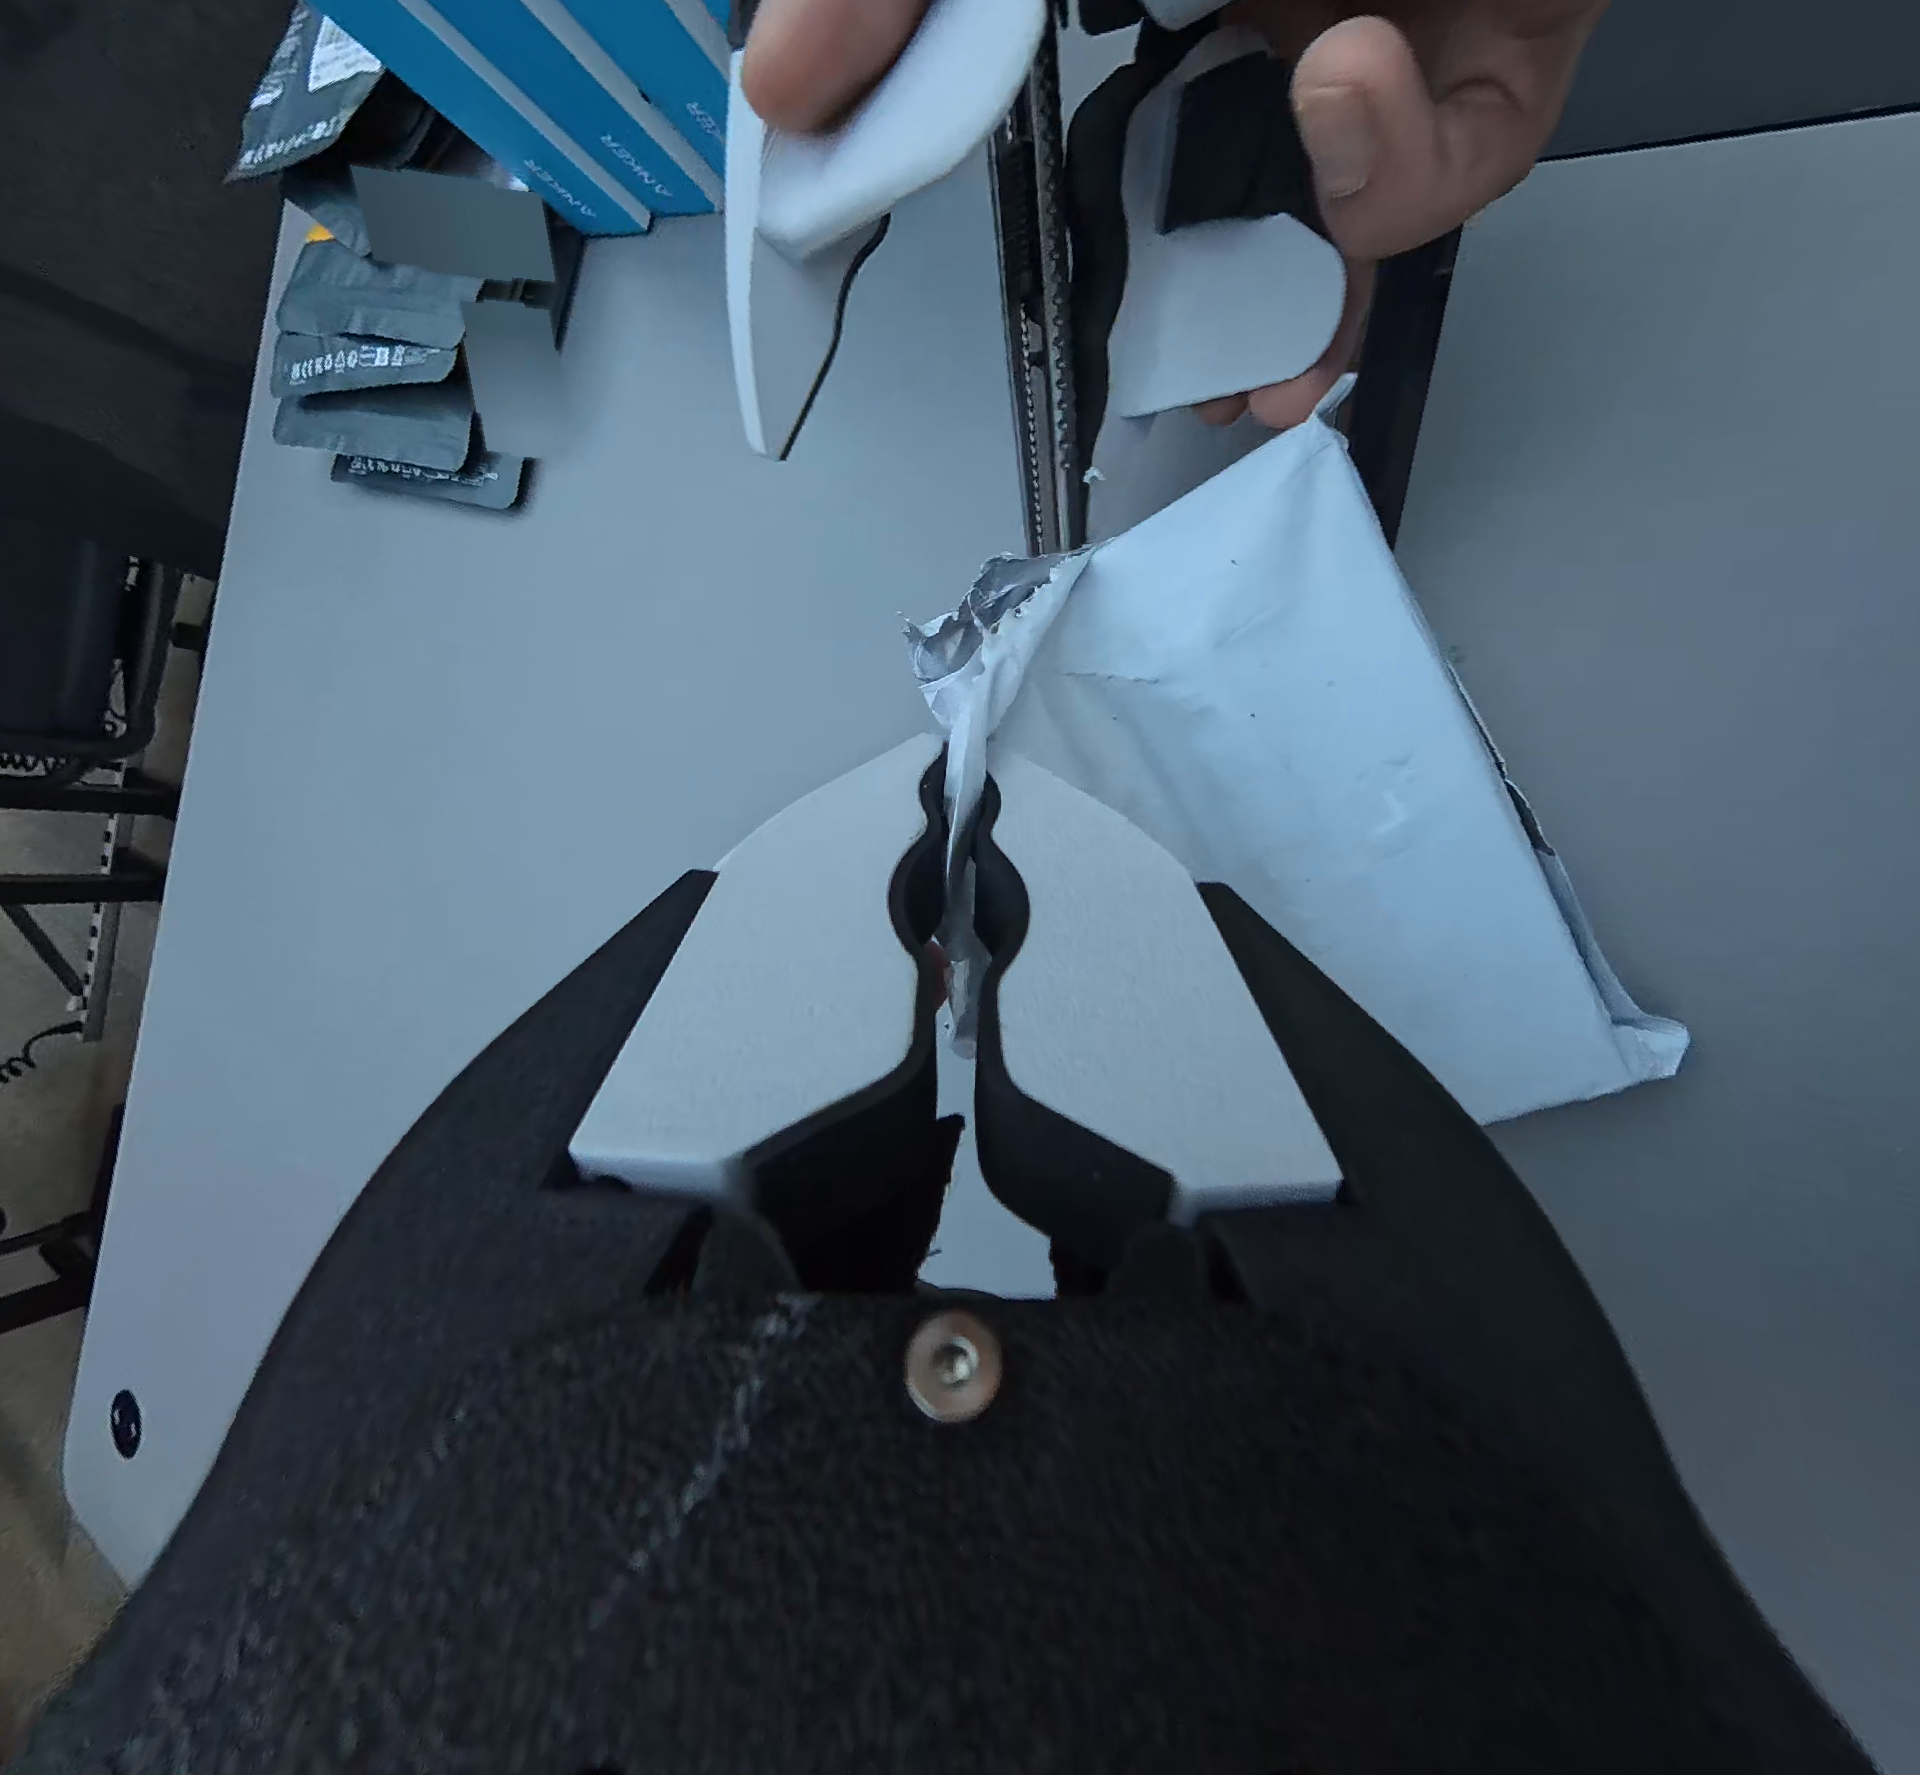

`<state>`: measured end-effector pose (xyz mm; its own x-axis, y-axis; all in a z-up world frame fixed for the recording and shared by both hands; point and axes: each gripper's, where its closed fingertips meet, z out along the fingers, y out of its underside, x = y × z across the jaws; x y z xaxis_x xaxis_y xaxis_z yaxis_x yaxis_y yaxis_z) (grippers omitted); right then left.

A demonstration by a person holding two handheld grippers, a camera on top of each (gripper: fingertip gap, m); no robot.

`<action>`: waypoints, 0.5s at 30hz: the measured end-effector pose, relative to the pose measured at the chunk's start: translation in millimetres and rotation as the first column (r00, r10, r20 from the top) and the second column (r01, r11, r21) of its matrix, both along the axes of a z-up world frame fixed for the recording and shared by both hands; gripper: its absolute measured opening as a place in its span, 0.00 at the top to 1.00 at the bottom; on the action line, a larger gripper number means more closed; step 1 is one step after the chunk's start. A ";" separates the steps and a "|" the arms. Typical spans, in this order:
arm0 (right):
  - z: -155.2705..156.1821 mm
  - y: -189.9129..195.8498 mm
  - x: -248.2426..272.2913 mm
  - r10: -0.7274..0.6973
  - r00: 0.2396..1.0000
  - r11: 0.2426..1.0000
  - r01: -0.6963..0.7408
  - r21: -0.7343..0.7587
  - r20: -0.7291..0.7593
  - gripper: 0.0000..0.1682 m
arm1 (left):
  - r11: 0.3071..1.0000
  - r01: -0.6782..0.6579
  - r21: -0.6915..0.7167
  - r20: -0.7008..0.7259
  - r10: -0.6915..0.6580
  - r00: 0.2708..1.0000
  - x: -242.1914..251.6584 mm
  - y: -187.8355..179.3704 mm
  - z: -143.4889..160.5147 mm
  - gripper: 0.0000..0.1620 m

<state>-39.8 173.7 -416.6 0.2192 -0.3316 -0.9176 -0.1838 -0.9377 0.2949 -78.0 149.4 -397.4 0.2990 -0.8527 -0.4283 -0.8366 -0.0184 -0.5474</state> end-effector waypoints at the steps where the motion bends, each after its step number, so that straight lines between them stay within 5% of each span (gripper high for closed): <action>1: -1.9 -1.9 1.9 0.012 1.000 1.000 -0.012 -0.004 0.002 0.54 | 1.000 -0.012 0.002 -0.008 0.012 1.000 -0.3 2.8 -1.8 1.00; 9: -3.0 -28.4 20.1 0.164 0.986 0.986 -0.164 -0.017 0.002 0.54 | 0.995 -0.095 0.010 -0.034 0.095 0.995 -0.9 14.7 -8.1 1.00; 12: 3.7 -4.1 30.7 -0.005 0.999 1.000 0.004 -0.022 -0.036 0.55 | 0.998 -0.070 -0.008 0.004 0.070 0.998 3.2 5.5 0.2 1.00; 15: 36.0 23.0 34.5 -0.194 0.951 0.981 0.190 -0.038 -0.241 0.72 | 0.998 -0.057 -0.010 -0.008 0.056 0.998 2.1 -1.4 2.2 1.00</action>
<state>-5.3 196.8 -380.6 -0.0788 -0.3585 -0.9302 -0.2812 -0.8872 0.3657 -75.9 148.0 -395.3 0.3437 -0.8389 -0.4221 -0.8381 -0.0712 -0.5409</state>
